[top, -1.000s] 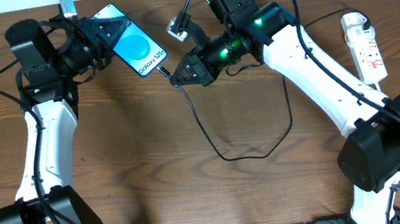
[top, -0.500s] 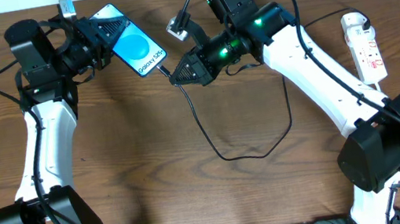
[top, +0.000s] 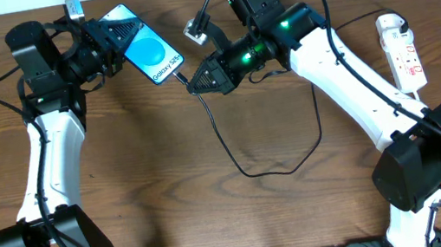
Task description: Plug charger to phone and switch on socket
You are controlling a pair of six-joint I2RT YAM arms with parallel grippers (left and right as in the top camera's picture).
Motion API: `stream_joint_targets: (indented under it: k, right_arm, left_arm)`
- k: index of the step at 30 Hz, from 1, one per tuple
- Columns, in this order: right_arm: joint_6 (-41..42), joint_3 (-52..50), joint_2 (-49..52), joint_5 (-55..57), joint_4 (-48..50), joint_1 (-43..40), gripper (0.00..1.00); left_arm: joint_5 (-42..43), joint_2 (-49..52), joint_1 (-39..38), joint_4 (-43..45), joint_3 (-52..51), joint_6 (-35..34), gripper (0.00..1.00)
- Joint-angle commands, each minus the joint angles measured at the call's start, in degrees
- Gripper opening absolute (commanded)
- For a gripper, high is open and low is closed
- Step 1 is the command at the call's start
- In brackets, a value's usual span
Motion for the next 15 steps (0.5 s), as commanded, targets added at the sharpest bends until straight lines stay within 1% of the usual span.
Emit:
stream_joint_targets:
  k: [1,15]
  right_arm:
    - [0.59,0.26,0.04,-0.44,0.37,0.35,0.01]
    - [1.27,0.26,0.04,-0.20,1.25,2.86,0.01]
  left_arm:
    - [0.96,0.04,-0.50,0.35,1.16,-0.31,0.07]
    - [1.01,0.04,-0.50,0.33,1.16,-0.31,0.07]
